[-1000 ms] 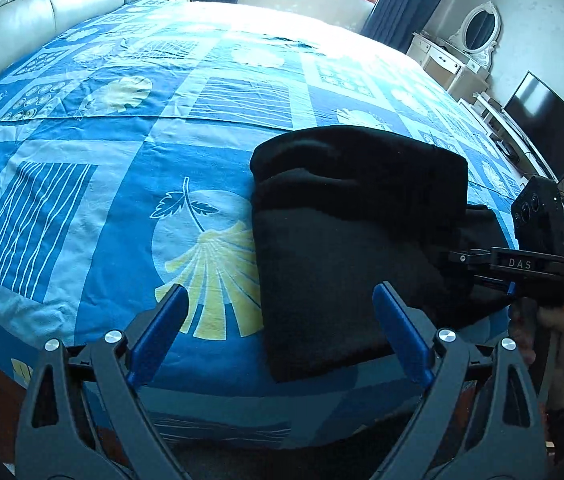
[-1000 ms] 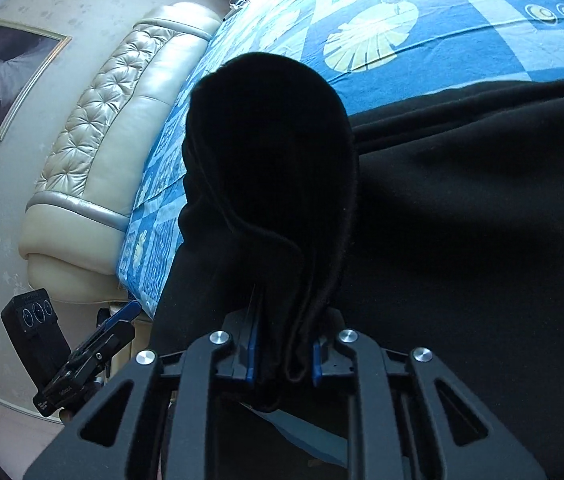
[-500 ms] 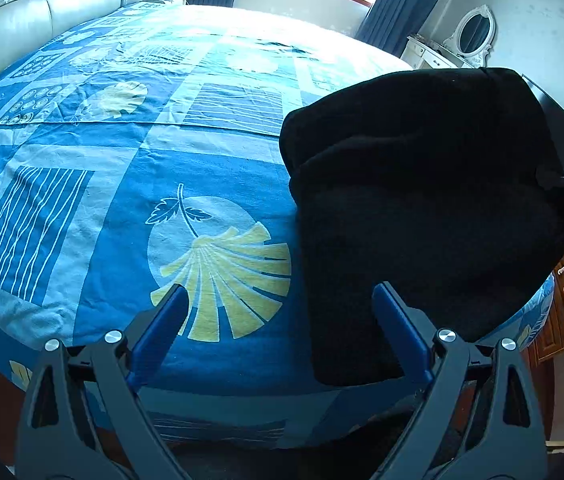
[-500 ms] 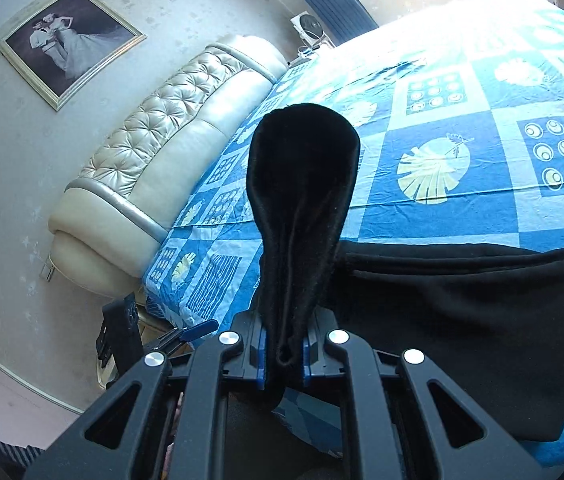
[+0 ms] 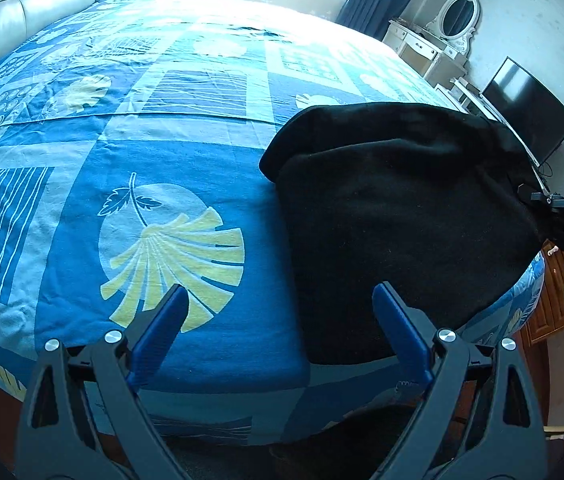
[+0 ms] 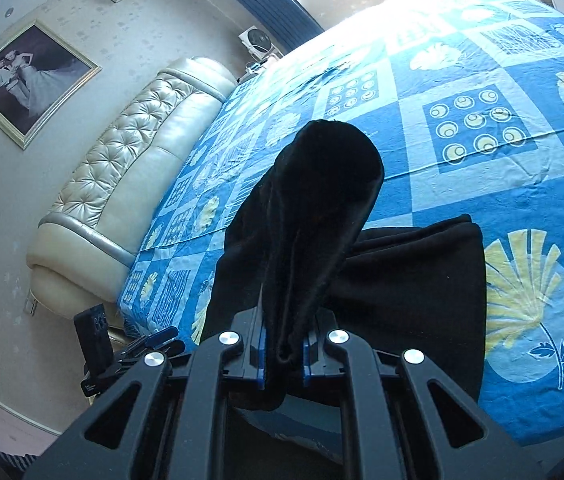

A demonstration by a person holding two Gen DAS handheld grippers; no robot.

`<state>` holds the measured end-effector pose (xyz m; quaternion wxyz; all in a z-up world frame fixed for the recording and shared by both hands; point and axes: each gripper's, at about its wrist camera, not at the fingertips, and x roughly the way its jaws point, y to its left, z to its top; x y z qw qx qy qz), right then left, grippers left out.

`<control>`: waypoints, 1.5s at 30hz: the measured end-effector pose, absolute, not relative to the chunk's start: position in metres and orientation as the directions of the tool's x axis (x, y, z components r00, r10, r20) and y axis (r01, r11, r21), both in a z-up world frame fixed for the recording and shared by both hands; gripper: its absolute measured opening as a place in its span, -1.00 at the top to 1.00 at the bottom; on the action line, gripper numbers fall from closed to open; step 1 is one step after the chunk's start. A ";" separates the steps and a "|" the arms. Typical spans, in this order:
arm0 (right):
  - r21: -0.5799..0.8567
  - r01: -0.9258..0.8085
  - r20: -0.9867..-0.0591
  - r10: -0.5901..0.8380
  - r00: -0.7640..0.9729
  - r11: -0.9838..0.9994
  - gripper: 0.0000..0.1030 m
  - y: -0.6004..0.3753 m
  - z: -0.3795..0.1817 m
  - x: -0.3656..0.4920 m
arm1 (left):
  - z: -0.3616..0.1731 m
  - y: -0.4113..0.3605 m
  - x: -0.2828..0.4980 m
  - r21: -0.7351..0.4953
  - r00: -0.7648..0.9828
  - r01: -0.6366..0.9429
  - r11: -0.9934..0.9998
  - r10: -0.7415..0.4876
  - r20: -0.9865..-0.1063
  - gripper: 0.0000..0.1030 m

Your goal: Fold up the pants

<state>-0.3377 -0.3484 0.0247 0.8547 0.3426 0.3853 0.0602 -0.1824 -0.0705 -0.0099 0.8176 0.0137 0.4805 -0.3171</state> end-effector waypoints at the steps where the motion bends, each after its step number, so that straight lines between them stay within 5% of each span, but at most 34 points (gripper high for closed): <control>1: 0.636 0.174 -0.621 0.364 0.694 0.752 0.76 -0.353 0.019 -0.339 | -0.012 -0.074 -0.183 -0.284 0.331 0.534 0.796 -0.507 -0.796 -0.81; 17: 0.739 0.285 -0.601 0.405 0.689 0.611 0.78 -0.400 -0.069 -0.360 | -0.037 -0.098 -0.174 -0.356 0.260 0.516 0.779 -0.538 -0.802 -0.81; 25: 0.742 0.261 -0.586 0.409 0.699 0.617 0.78 -0.399 -0.068 -0.365 | -0.049 -0.095 -0.169 -0.451 0.228 0.460 0.765 -0.593 -0.772 -0.81; 33: 0.559 0.231 -0.697 0.300 0.651 0.797 0.64 -0.391 -0.007 -0.362 | -0.063 -0.101 -0.161 -0.524 0.178 0.461 0.716 -0.653 -0.737 -0.81; 34: 0.531 0.203 -0.700 0.291 0.652 0.823 0.61 -0.385 0.008 -0.354 | -0.065 -0.101 -0.160 -0.534 0.170 0.460 0.709 -0.661 -0.731 -0.81; 38: 0.427 0.026 -0.718 0.322 0.617 0.904 -0.11 -0.344 0.053 -0.292 | -0.072 -0.102 -0.160 -0.570 0.154 0.453 0.685 -0.690 -0.707 -0.81; 45: 0.293 -0.286 -0.865 0.381 0.328 0.912 -0.12 -0.237 0.050 -0.128 | -0.076 -0.102 -0.166 -0.582 0.181 0.453 0.675 -0.709 -0.682 -0.81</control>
